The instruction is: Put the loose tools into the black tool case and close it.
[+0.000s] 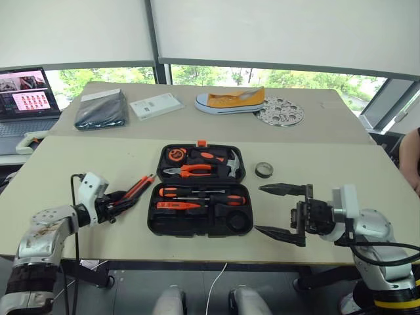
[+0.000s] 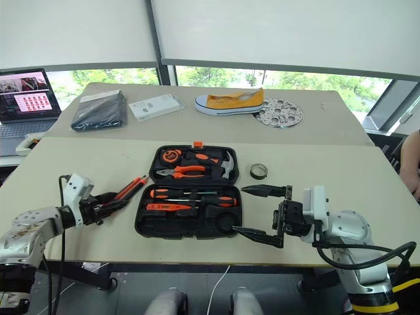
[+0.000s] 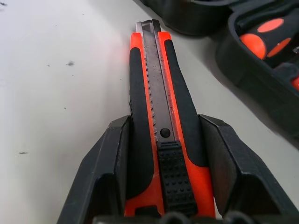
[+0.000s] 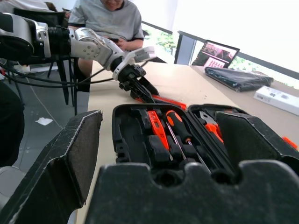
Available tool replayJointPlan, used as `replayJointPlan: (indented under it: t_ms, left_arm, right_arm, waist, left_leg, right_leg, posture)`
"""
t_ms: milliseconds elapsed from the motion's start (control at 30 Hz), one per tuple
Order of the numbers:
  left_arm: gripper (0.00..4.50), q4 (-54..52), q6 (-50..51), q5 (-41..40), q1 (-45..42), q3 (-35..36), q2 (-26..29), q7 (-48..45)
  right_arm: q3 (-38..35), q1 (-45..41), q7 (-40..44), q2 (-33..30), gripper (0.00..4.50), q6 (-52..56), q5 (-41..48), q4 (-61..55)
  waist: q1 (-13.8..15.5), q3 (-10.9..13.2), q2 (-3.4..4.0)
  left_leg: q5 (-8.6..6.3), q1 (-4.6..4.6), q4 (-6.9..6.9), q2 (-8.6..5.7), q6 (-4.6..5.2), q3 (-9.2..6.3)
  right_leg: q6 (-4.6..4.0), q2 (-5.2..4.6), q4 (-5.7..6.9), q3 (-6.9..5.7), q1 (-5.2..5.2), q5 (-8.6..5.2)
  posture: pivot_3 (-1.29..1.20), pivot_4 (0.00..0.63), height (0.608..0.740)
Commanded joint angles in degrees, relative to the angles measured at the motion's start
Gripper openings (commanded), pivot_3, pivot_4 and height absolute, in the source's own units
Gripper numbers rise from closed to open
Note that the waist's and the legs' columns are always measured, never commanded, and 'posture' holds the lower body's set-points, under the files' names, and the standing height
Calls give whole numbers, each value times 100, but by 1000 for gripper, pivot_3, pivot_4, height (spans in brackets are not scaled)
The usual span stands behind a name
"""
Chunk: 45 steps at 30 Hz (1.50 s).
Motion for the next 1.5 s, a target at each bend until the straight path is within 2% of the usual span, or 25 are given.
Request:
replayJointPlan:
  t_ms: [33, 100, 167, 300, 433, 633, 967, 1200, 1267, 1300, 1433, 1500]
  left_arm:
    - [1788, -73, -1071, -509, -113, 531, 357, -1215]
    - [1788, -465, -1311, -689, -40, 316, 507, -2117]
    - [1788, -916, -1265, -687, -60, -40, 559, -2473]
    - [1788, -1737, -976, -543, -271, -768, 502, -2652]
    - [1788, -1966, -1177, 257, -608, -1623, 376, -2476]
    - [1788, -2231, -993, 655, -976, -2358, 153, -2401]
    - [1788, -2269, -878, 1021, -950, -2754, 210, -2337]
    - [1788, -2459, -416, 870, -886, -2891, 90, -2383]
    - [2793, -2472, -419, 912, -870, -2922, 57, -2342]
    - [2956, -2481, -396, 897, -863, -2925, 44, -2341]
    - [4421, -2297, -880, 817, -856, -2742, -70, -2295]
    - [4474, -2140, -998, 475, -892, -2423, -309, -2185]
  right_arm:
    - [-348, 113, 20, -164, 4500, -51, 84, -224]
    - [-535, 240, 68, -300, 4500, -35, 125, -214]
    - [-676, 396, 169, -451, 4500, -29, 135, -193]
    - [-866, 612, 290, -658, 4500, 59, 194, -200]
    - [-937, 634, 324, -769, 4500, 134, 225, -228]
    - [-976, 626, 318, -796, 4500, 268, 255, -332]
    - [-936, 605, 220, -719, 4500, 304, 162, -436]
    - [-908, 607, 205, -747, 4500, 337, 169, -456]
    - [-878, 580, 215, -749, 4500, 354, 161, -445]
    - [-863, 562, 216, -746, 4500, 363, 154, -436]
    - [-805, 494, 223, -738, 4500, 386, 136, -405]
    - [-790, 477, 225, -733, 4500, 392, 129, -392]
  waist:
    - [-13, 1, -2]
    - [14, 2, -3]
    - [74, 1, 0]
    - [125, -1, 3]
    - [62, -1, 3]
    - [16, -1, 3]
    - [8, -1, 3]
    - [16, -1, 3]
    - [16, -1, 3]
    - [16, -1, 3]
    - [6, -1, 4]
    - [-2, -1, 4]
  left_leg:
    - [0, -2, 0, 0, 0, 0]
    - [0, -8, 0, -2, 0, 0]
    - [0, -10, 1, -9, -1, 2]
    - [0, -14, 1, -8, -1, 7]
    - [0, -15, 2, -8, 0, 10]
    - [0, -16, 2, -5, 1, 11]
    - [0, -15, 2, -7, 1, 11]
    - [0, -14, 3, -8, 1, 12]
    - [0, -14, 3, -9, 1, 12]
    - [0, -14, 3, -9, 1, 12]
    - [0, -13, 3, -9, 2, 12]
    - [-2, -13, 3, -9, 5, 13]
  right_leg:
    - [-1, 0, 0, 0, -1, 0]
    - [-2, -4, -3, -1, -2, 0]
    - [-1, -16, -8, -2, 2, 0]
    - [-18, -17, -46, 0, 15, -9]
    - [10, -7, -50, 8, 14, 11]
    - [24, 6, -49, 17, 10, 20]
    - [28, 5, -51, 22, 11, 21]
    - [29, 5, -51, 23, 14, 22]
    - [30, 4, -52, 24, 14, 22]
    - [30, 5, -52, 24, 14, 22]
    - [30, 5, -53, 25, 14, 22]
    - [30, 5, -54, 28, 13, 21]
  posture:
    - [0, 150, 740]
    - [0, 150, 740]
    - [0, 150, 740]
    - [0, 150, 740]
    - [0, 150, 740]
    - [0, 150, 740]
    - [0, 150, 740]
    - [0, 150, 740]
    - [0, 150, 740]
    - [0, 150, 740]
    - [0, 150, 740]
    - [0, 150, 740]
